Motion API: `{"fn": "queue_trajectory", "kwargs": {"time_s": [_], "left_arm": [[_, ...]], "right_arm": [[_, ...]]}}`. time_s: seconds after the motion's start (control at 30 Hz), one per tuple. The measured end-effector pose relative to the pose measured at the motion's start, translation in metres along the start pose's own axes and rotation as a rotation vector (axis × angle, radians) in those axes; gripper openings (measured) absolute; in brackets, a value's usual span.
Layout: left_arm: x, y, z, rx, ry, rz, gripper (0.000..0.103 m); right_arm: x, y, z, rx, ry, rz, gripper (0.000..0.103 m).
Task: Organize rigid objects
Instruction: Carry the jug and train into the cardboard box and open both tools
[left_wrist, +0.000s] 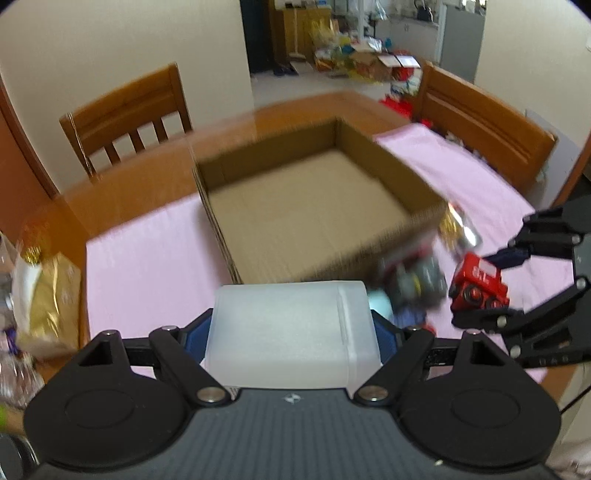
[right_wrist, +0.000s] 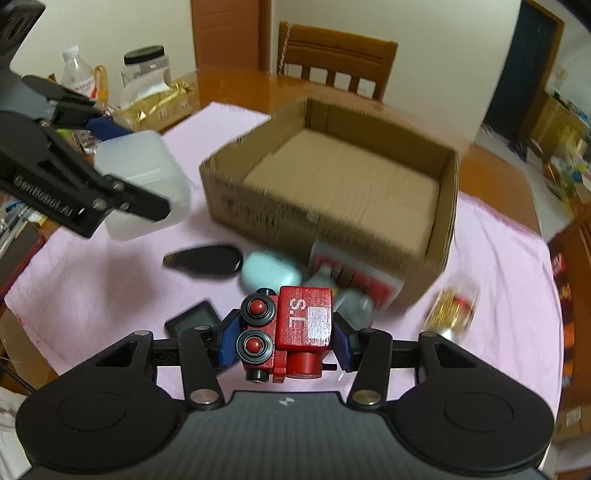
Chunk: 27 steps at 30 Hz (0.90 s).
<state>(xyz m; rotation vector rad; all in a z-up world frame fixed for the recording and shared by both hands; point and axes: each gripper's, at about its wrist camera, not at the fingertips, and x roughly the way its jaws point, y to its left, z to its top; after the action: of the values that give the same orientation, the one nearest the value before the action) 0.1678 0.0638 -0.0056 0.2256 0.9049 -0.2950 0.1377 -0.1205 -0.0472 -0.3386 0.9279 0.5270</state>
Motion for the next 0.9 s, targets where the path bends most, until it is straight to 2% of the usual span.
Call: {"fn": "queue_trajectory", "kwargs": {"time_s": [0.23, 0.5, 0.67, 0.73, 0.9], "left_arm": [[0.022, 0.006, 0.055, -0.022, -0.076, 0.055, 0.083], [0.084, 0.015, 0.102, -0.051, -0.091, 0.110, 0.083], [0.123, 0.031, 0.116, -0.107, -0.072, 0.147, 0.083], [0.131, 0.037, 0.119, -0.144, -0.073, 0.155, 0.093], [0.124, 0.048, 0.116, -0.184, -0.087, 0.158, 0.096]], "right_arm": [[-0.003, -0.030, 0.032, -0.042, -0.044, 0.019, 0.055], [0.000, -0.054, 0.055, -0.052, -0.086, 0.015, 0.055], [0.003, -0.064, 0.063, -0.057, -0.097, -0.001, 0.055], [0.004, -0.067, 0.065, -0.056, -0.095, -0.008, 0.055], [0.008, -0.071, 0.066, -0.053, -0.084, -0.017, 0.055]]}}
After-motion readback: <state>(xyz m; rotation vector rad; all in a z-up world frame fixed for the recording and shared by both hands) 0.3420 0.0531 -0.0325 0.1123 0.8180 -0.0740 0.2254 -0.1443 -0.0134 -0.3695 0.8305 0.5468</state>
